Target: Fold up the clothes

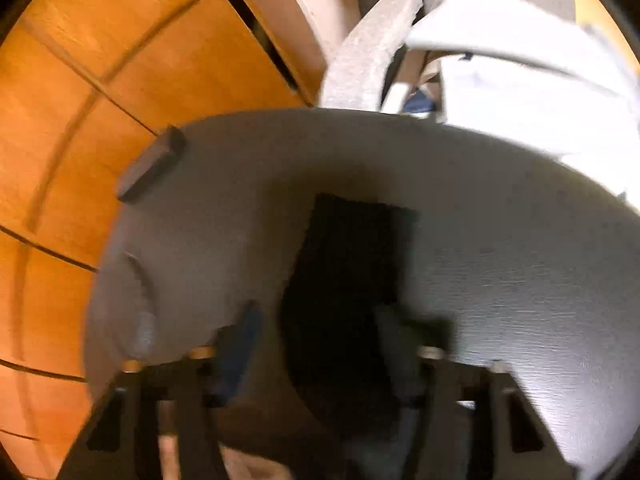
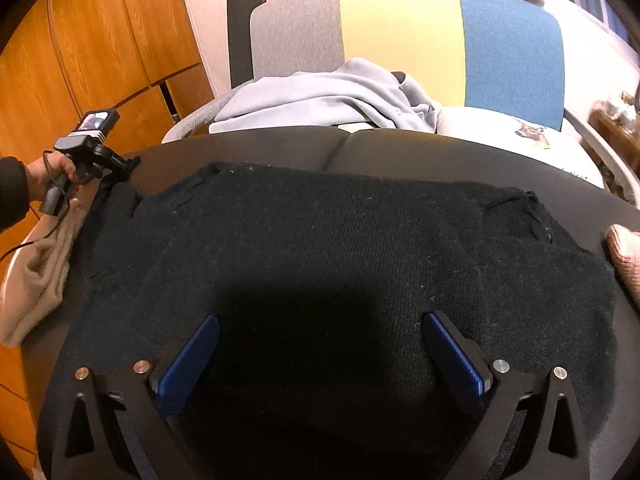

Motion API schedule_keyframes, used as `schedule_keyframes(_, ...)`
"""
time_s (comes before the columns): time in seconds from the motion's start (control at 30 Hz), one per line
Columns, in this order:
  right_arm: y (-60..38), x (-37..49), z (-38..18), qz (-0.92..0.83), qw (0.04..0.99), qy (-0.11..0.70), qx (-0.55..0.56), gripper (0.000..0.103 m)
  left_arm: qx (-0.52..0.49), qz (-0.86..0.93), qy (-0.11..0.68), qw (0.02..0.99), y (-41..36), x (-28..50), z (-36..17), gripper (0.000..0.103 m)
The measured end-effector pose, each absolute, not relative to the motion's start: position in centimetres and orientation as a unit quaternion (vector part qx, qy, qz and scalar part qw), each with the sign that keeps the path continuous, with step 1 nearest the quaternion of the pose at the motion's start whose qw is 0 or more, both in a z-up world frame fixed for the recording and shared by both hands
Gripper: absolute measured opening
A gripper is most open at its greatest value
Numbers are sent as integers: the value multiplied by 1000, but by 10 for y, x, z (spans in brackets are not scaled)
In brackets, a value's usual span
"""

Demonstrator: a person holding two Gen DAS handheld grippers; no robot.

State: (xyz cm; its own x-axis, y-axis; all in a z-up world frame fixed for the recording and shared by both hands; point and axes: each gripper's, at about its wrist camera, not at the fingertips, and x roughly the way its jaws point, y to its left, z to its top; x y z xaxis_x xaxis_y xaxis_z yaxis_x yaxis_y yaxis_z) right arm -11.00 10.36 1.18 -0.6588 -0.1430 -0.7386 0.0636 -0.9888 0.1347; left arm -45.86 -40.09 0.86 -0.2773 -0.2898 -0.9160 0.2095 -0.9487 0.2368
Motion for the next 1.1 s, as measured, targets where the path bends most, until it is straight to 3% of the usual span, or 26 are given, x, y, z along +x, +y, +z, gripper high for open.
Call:
schedule_keyframes(0.03, 102, -110, 11, -909, 55, -45, 410, 103, 581, -800, -4, 151, -407, -458, 12, 7)
schedule_keyframes(0.13, 100, -112, 10, -909, 52, -38, 413, 103, 549, -822, 117, 100, -426, -443, 30, 7)
schedule_keyframes(0.23, 102, -112, 10, -909, 54, -42, 411, 103, 470, -851, 234, -11, -429, -412, 64, 7)
schedule_keyframes(0.4, 102, -112, 9, -909, 54, -42, 411, 103, 382, -855, 308, -170, -401, -362, 112, 7)
schedule_keyframes(0.67, 102, -110, 15, -910, 51, -45, 409, 103, 352, -817, 321, -325, -277, -288, 133, 7)
schedule_keyframes(1.0, 136, -49, 40, -917, 14, -113, 383, 103, 431, -752, 266, -422, -123, -201, 81, 7)
schedule_keyframes(1.1, 141, -38, 32, -909, -8, -107, 402, 103, 451, -764, 206, -413, -87, -181, 58, 7)
